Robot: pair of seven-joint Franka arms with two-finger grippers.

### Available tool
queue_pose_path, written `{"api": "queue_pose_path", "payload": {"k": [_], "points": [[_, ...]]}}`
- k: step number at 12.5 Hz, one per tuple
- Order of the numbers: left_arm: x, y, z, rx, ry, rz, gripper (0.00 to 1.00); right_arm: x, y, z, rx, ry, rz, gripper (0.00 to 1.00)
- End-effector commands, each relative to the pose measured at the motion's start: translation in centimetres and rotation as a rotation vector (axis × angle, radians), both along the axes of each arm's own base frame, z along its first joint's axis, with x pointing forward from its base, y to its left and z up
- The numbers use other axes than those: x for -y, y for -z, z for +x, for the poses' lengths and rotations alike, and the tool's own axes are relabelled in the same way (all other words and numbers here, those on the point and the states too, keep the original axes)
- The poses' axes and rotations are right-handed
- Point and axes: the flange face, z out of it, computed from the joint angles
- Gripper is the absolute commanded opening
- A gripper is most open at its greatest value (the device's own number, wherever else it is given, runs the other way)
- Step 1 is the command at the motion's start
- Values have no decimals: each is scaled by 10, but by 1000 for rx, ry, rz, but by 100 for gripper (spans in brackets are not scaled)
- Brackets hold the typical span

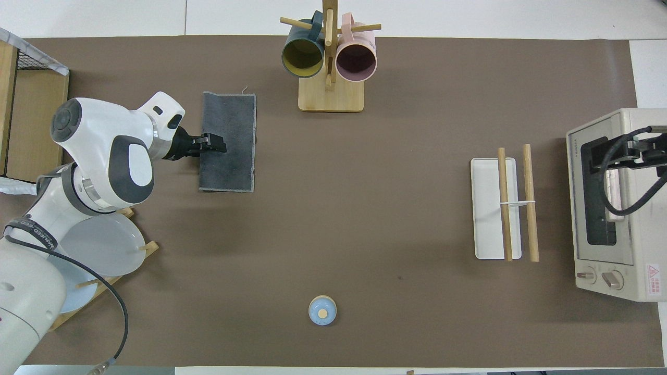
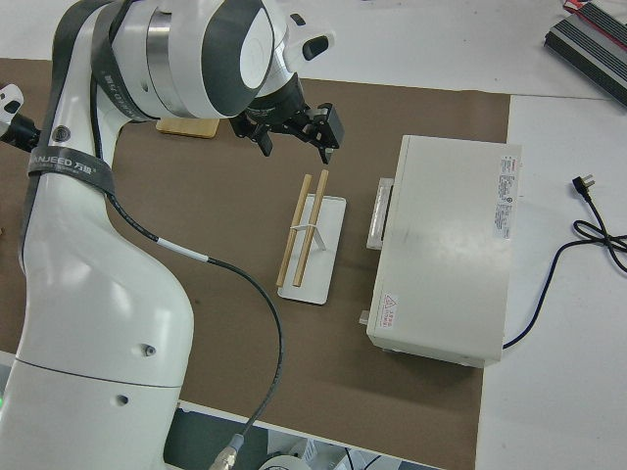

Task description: Fold towel and hang on rack

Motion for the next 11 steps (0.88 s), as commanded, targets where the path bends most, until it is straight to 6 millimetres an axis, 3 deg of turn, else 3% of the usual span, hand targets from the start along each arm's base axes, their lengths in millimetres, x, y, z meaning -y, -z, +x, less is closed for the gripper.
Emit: {"api": "queue_pose_path", "payload": {"k": [1,3,5,8,9,11], "points": [[-3,5,0,-12,68,24,79,3,-2,-4,-12,-17,-1,100],[-6,4,-1,-37,116,37,79,1,0,-6,-27,-26,2,100],[-5,5,-2,-34,120,38,79,-13,5,-11,-47,-85,10,100],[-3,7,-5,-45,126,37,76,-25,15,-11,-24,-77,126,100],[-2,8,-6,-48,128,38,68,-26,18,-11,-19,-70,125,100],[-2,9,-7,-51,128,38,41,-27,21,-15,-22,-68,131,100]]}}
